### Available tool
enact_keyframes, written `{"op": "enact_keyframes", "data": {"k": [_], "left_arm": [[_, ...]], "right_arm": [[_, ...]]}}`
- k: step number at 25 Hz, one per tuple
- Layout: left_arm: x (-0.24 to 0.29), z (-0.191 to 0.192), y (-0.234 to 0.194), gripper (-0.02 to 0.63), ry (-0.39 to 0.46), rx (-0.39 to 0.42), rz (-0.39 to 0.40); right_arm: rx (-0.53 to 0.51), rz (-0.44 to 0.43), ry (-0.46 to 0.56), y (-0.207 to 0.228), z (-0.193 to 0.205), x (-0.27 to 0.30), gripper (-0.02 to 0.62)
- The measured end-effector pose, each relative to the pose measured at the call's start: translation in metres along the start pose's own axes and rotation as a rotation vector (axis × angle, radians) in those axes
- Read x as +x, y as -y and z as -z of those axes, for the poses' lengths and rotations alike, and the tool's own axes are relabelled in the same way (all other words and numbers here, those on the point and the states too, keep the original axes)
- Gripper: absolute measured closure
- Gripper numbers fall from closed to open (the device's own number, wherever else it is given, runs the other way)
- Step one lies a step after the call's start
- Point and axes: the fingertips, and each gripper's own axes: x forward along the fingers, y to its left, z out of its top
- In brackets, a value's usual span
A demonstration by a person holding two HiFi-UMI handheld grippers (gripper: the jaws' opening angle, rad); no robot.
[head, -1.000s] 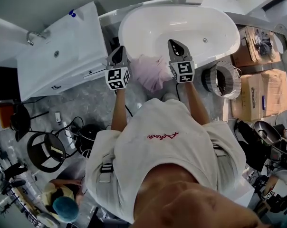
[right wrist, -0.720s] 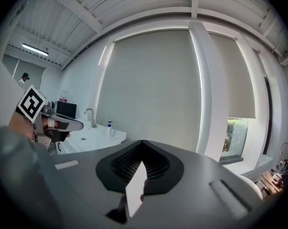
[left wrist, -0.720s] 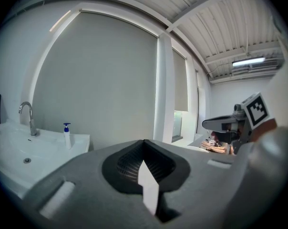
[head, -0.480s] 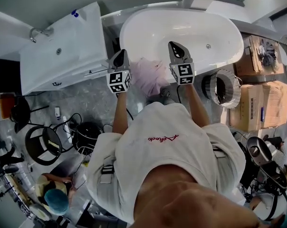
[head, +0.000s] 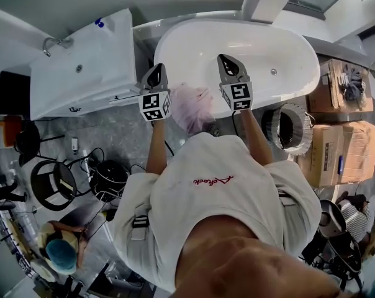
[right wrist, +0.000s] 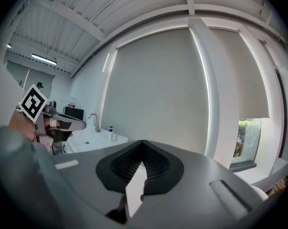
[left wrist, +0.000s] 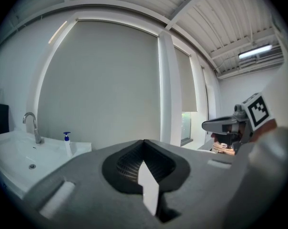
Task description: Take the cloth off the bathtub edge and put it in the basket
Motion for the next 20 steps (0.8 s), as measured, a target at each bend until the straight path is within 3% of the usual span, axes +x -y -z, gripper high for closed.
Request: {"op": "enact_keyframes", "data": {"k": [11, 20], "left_arm": [[0.017, -0.004, 0.032, 0.606, -0.018, 0.026, -0.037], [0.014, 0.012, 0.030, 0.606, -0.047, 0.010, -0.043]], "right_arm": [[0.021, -0.063, 0.003, 0.028, 0.007, 0.003, 0.588], [0.040, -0.085, -0.039, 0.021, 0.029, 0.006, 0.589]]}}
